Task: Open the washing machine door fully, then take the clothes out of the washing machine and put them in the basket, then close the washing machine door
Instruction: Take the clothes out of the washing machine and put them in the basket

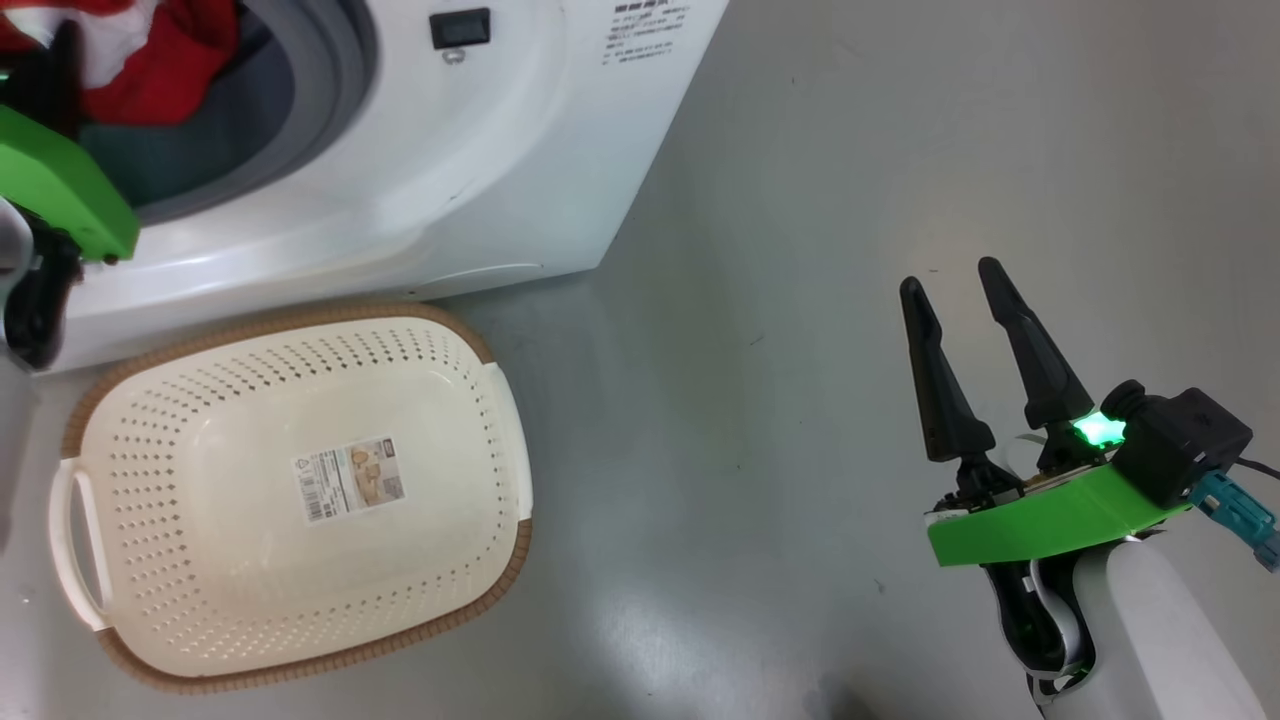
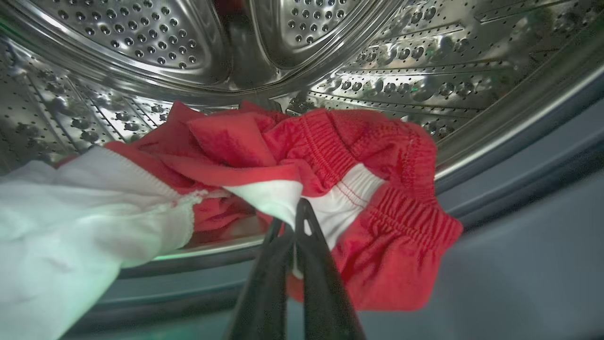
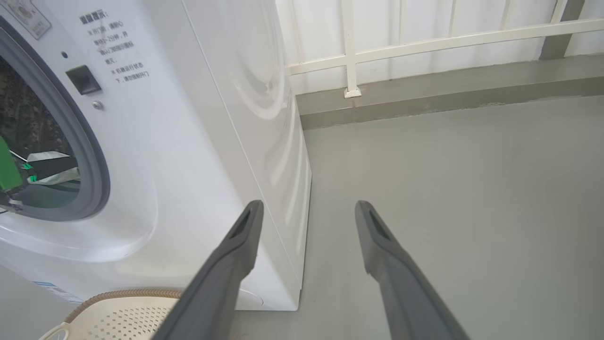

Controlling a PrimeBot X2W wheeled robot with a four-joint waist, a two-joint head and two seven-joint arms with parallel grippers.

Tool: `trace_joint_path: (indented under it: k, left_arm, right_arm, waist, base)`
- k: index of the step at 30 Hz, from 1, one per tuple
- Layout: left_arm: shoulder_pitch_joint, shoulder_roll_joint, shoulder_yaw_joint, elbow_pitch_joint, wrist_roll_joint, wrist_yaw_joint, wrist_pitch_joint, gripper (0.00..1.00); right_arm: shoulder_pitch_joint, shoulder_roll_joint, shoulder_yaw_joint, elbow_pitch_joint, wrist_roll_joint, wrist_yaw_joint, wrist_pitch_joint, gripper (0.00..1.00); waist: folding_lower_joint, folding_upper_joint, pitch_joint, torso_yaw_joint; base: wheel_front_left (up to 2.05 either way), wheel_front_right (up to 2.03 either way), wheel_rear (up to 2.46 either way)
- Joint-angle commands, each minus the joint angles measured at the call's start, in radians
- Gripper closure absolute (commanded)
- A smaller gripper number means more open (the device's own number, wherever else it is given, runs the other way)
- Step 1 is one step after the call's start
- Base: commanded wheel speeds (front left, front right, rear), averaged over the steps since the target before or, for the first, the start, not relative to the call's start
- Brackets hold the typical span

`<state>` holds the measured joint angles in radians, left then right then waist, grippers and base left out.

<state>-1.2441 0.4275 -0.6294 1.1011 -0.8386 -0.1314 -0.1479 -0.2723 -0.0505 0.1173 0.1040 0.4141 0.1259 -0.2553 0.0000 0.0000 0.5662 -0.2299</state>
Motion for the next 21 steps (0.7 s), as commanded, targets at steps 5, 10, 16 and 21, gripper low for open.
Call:
trace_joint_path:
  k: [5, 10, 16, 21]
  left_arm:
    - [0.025, 0.032, -0.012, -0.029, -0.021, 0.001, -0.058, 1.00]
    - [0.056, 0.023, -0.015, -0.042, -0.041, 0.001, -0.096, 1.00]
    - [0.088, 0.019, -0.004, -0.072, -0.040, 0.001, -0.112, 1.00]
    - [0.127, 0.026, 0.076, -0.158, 0.001, 0.012, -0.113, 1.00]
  right_arm:
    - [0.008, 0.000, 0.015, -0.015, -0.001, 0.005, -0.006, 0.00]
    - [0.019, 0.000, 0.012, -0.009, -0.004, 0.005, -0.006, 0.00]
    - [0.033, 0.000, 0.005, -0.005, -0.012, 0.005, -0.006, 0.00]
    - [0.044, 0.000, -0.007, -0.003, -0.021, 0.005, -0.006, 0.00]
  waist:
    - [0.0000, 0.0000, -0.029, 0.014]
    - [0.0000, 0.0000, -0.060, 0.025]
    - [0.0000, 0.0000, -0.088, 0.039]
    - [0.0000, 0.0000, -0.107, 0.056]
  base:
    - [0.00, 0.00, 0.00]
    - [0.00, 0.00, 0.00]
    - [0.00, 0.00, 0.00]
    - [0.00, 0.00, 0.00]
